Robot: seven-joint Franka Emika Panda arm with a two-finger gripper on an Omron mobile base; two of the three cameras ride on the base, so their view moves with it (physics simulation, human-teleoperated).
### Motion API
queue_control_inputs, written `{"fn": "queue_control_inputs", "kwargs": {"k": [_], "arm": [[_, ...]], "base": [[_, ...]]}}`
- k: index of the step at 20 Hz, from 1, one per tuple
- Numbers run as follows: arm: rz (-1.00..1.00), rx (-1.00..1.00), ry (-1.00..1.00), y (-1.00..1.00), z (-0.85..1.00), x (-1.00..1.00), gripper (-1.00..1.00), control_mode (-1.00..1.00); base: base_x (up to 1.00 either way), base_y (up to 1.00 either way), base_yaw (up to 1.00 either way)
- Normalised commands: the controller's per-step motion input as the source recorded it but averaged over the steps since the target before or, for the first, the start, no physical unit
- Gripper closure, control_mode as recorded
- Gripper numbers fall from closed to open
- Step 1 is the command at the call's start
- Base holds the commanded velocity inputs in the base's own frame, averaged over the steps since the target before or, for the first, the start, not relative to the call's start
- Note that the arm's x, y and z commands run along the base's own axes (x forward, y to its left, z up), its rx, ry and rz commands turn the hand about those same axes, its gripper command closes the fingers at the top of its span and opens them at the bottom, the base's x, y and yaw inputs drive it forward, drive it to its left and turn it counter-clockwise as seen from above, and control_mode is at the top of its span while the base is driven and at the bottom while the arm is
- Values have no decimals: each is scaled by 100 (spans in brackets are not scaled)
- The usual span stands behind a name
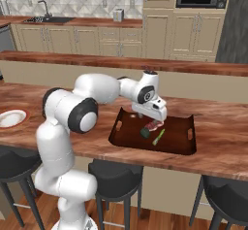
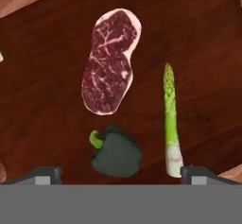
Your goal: Create a steak meal by picking up the steak and asparagus from the tray and placing them on the plate. Leave the bell pepper on the tray.
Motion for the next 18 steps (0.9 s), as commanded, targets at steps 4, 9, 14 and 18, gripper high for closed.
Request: {"fn": "queue_control_inputs", "kwargs": {"k": [4, 9, 14, 18], "arm": [[0, 2, 0, -3, -39, 25, -100, -100], [0, 0, 0, -6, -40, 16, -100, -100], [0, 0, 0, -7, -38, 11, -100, -100], [0, 0, 0, 0, -28, 18, -100, -100]], "base": [[0, 0, 0], [0, 0, 0], [0, 0, 0], [0, 0, 0]]}}
